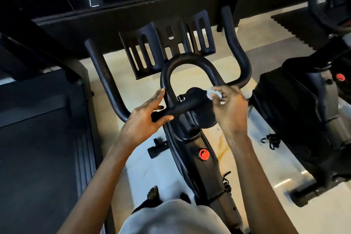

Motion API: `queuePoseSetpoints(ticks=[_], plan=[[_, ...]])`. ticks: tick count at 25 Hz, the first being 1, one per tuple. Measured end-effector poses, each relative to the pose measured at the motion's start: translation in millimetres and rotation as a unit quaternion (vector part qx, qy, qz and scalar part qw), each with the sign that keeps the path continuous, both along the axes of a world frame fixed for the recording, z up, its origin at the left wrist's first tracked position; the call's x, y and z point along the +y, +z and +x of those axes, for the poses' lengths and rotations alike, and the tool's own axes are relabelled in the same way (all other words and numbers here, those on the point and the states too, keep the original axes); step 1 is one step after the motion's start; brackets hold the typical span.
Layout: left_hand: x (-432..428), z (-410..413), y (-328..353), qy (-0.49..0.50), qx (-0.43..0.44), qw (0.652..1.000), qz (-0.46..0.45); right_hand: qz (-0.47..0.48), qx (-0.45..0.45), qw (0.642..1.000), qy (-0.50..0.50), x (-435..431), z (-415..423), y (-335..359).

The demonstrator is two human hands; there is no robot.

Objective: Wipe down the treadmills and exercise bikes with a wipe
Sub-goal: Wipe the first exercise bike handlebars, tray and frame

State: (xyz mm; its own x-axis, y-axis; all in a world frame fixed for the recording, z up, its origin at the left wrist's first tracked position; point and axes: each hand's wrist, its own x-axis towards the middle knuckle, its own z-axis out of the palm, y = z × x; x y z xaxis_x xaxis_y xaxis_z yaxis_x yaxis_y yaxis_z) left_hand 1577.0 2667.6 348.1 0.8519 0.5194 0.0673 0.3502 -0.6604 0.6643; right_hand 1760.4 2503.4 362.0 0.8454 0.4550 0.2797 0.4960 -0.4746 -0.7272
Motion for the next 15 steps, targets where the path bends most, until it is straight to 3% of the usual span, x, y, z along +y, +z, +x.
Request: queuePoseSetpoints(ticks=[3, 7, 11, 15], plan=[[3, -1, -3, 0.001, -0.026, 0.999, -0.019, -0.013, 0.0, 0.999, -0.034, 2, -9, -1], [3, -2, -8, -0.023, -0.049, 0.998, 0.025, 0.024, 0.033, 0.999, 0.032, 17, -53, -3], [9, -4, -5, -0.056, -0.027, 0.998, 0.01, 0.047, 0.028, 0.998, 0.034, 24, -75, -7], [11, -2, -7, -0.066, -0.015, 0.998, 0.019, 0.043, 0.014, 0.997, -0.059, 25, -43, 3]])
